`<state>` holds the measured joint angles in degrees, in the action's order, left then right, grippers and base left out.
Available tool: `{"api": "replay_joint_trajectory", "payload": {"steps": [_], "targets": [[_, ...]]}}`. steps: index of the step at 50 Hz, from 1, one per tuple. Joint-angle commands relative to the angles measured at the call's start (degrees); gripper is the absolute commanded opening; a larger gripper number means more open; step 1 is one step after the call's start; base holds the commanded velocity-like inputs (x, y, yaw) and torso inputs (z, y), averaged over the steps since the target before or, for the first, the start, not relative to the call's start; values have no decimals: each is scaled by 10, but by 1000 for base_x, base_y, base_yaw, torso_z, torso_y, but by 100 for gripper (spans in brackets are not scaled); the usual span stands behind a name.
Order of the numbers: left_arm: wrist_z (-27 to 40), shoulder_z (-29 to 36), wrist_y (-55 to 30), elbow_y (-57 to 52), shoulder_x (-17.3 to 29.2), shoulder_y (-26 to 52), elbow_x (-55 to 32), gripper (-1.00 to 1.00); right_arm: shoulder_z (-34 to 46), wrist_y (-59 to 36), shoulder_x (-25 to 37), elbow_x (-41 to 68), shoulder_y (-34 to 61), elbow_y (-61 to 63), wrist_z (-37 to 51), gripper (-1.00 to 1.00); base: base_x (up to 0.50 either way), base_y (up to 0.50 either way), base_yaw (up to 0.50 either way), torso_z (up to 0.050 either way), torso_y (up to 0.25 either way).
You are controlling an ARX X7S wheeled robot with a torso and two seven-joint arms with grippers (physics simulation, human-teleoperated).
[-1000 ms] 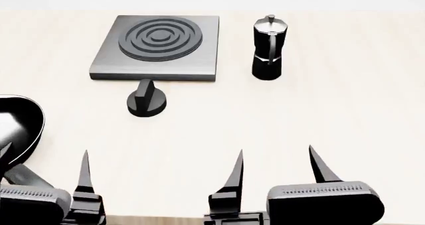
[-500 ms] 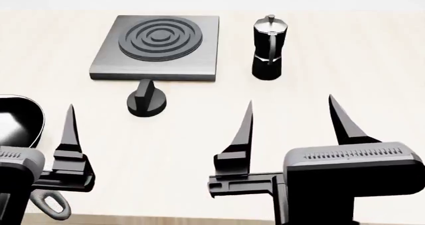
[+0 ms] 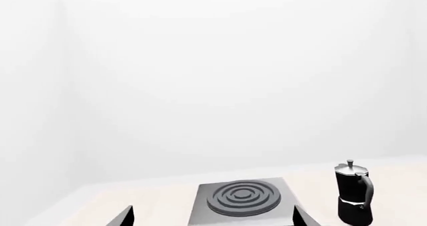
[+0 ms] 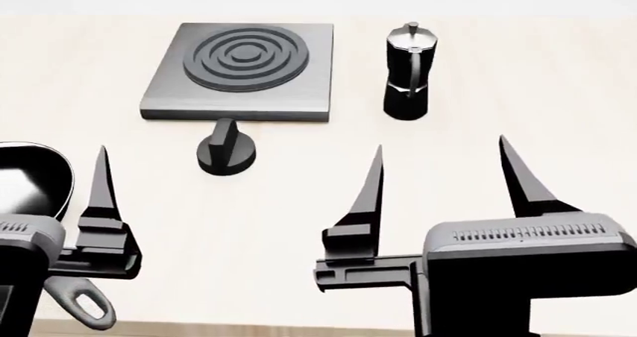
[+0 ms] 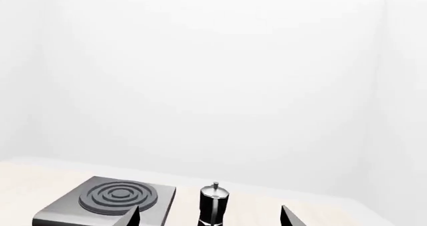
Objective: Turn on the stove.
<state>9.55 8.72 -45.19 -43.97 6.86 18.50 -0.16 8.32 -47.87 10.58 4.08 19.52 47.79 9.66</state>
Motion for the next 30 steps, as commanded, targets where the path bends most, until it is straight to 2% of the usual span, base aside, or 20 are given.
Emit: {"api": "replay_joint_trajectory", "payload": {"steps": [1,30], "targets": [[9,5,3,2,4,0,-3,100,13,-5,7,-9,1,4,12,100,0,242,0,0,0],[24,10,0,-5,15,0,-14,100,25,-10,13,0,4,6,21,100,0,244,0,0,0]]}}
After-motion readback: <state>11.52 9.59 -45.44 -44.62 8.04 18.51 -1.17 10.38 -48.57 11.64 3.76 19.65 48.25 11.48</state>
